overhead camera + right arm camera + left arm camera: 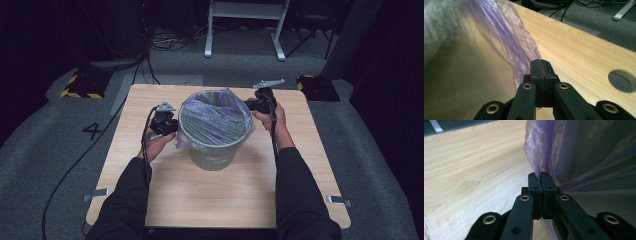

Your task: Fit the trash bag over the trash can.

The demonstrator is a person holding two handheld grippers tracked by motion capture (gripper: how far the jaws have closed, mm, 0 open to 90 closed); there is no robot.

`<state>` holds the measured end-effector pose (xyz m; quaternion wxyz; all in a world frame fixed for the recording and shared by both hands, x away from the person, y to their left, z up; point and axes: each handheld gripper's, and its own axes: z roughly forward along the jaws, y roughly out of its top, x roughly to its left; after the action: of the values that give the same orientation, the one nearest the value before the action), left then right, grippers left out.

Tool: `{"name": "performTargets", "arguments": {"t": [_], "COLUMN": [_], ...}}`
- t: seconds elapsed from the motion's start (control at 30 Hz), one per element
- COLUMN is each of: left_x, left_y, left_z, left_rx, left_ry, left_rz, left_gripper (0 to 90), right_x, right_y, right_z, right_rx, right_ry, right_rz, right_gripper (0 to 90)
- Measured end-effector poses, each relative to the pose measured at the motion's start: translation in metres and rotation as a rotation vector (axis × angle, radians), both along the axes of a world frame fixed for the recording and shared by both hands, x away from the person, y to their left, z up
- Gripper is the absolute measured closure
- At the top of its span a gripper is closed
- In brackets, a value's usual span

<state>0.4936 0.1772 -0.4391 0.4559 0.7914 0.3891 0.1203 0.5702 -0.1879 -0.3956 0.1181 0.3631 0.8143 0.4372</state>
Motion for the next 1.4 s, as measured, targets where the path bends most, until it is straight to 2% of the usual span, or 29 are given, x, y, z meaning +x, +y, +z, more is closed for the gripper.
{"name": "performTargets", "arguments": {"t": [0.17, 0.27, 0.3, 0.43, 0.53, 0.6, 0.63, 0.77, 0.83, 0.9, 1.03, 1.1, 1.27, 1.4], "left_x": [-0.009, -0.014, -0.016, -0.023, -0.03, -0.036, -0.037, -0.049, -0.056, -0.062, -0.076, -0.086, -0.107, -0.114], "left_y": [0.004, 0.009, 0.011, 0.018, 0.025, 0.033, 0.036, 0.05, 0.054, 0.054, 0.051, 0.051, 0.046, 0.029], "left_z": [-0.007, -0.007, -0.007, -0.001, 0.004, 0.007, 0.008, 0.014, 0.017, 0.02, 0.025, 0.027, 0.031, 0.035], "left_rx": [0.02, 0.021, 0.022, 0.009, 0.025, 0.056, 0.06, 0.028, 0.016, 0.02, 0.053, 0.07, 0.04, 0.034], "left_ry": [-0.016, -0.039, -0.043, -0.086, -0.119, -0.143, -0.153, -0.176, -0.194, -0.206, -0.228, -0.253, -0.271, -0.297], "left_rz": [-0.009, 0.009, 0.031, 0.045, 0.045, 0.034, 0.035, 0.018, -0.012, -0.034, -0.091, -0.102, -0.166, -0.199], "left_gripper": [83.9, 79.1, 76.7, 60.9, 45.4, 39.7, 37.0, 30.4, 29.6, 27.5, 24.1, 22.2, 19.1, 15.5], "right_x": [-0.009, -0.014, -0.014, -0.02, -0.027, -0.034, -0.038, -0.053, -0.062, -0.072, -0.097, -0.112, -0.144, -0.153], "right_y": [-0.01, -0.013, -0.014, -0.02, -0.029, -0.034, -0.038, -0.049, -0.054, -0.057, -0.06, -0.057, -0.042, -0.027], "right_z": [-0.011, -0.015, -0.015, -0.011, -0.004, 0.001, 0.005, 0.015, 0.02, 0.023, 0.026, 0.026, 0.019, 0.008], "right_rx": [0.024, 0.02, 0.026, 0.019, 0.03, 0.007, 0.006, 0.0, 0.007, 0.004, 0.014, 0.004, -0.018, -0.061], "right_ry": [-0.022, -0.032, -0.035, -0.07, -0.117, -0.159, -0.177, -0.217, -0.238, -0.254, -0.287, -0.3, -0.33, -0.327], "right_rz": [-0.008, 0.002, 0.003, -0.033, -0.035, -0.048, -0.034, -0.017, -0.001, 0.013, 0.086, 0.131, 0.206, 0.221], "right_gripper": [90.0, 89.8, 88.3, 71.9, 66.7, 61.7, 59.1, 52.7, 51.2, 48.2, 41.8, 36.6, 25.3, 23.0]}}
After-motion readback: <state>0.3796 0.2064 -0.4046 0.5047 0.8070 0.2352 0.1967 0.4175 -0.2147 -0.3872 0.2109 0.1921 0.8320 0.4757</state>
